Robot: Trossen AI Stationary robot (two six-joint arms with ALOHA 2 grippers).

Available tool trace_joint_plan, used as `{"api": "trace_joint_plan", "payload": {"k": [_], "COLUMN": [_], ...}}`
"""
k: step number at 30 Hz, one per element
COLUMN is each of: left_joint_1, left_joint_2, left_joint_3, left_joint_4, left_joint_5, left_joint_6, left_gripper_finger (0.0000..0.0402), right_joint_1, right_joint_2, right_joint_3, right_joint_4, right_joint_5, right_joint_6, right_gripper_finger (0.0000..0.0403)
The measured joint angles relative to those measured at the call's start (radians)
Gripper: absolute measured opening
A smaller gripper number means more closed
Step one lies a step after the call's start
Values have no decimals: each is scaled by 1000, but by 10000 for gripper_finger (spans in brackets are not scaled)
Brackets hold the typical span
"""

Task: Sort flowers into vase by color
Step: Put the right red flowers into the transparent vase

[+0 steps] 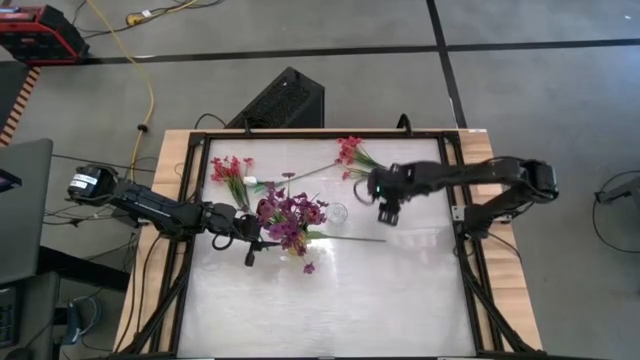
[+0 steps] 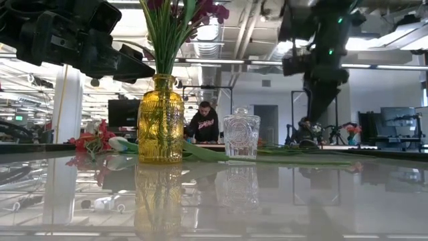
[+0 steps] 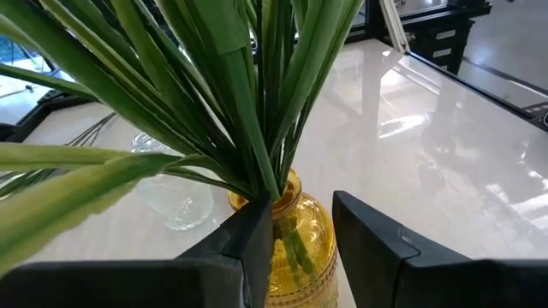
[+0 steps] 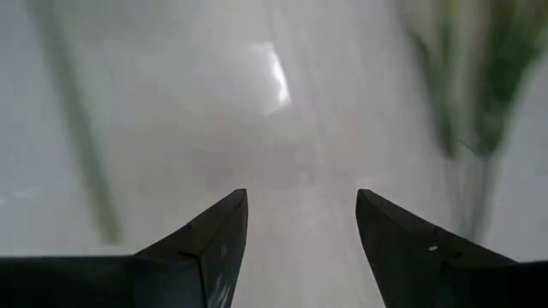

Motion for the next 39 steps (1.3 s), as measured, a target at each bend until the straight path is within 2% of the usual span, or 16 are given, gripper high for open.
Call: {"api": "trace_joint_plan", "payload": {"k": [5,9,13,20,26,28,30,33,36,39], "left_joint_1": [0,0,0,0,0,0,0,0,0,-1], "left_joint_2": [0,0,0,0,0,-4,-32,-109,-220,-337], "left_joint_3": [0,0,0,0,0,1,1,19,49,52], "left_joint_4": [0,0,-4,-9,-22,-64,-171,-366,-502,-605], "left_joint_5": [0,0,2,0,0,-7,-35,-93,-109,-138], "left_joint_6": [-2,-1,-1,1,0,-11,-35,-88,-156,-212], "left_gripper_finger": [114,114,114,114,114,114,114,114,114,114], "right_joint_1": [-198,-344,-451,-535,-539,-532,-519,-501,-484,-465], "right_joint_2": [2,24,72,218,312,321,315,287,231,148], "right_joint_3": [0,-3,-3,-4,1,1,0,-5,-7,-6], "right_joint_4": [-42,-42,-39,29,85,83,76,61,53,43], "right_joint_5": [-2,-73,-94,-86,5,9,9,8,8,-13], "right_joint_6": [-140,-225,-279,-391,-436,-459,-462,-454,-427,-368], "right_gripper_finger": [244,244,244,244,240,223,190,114,31,23]}}
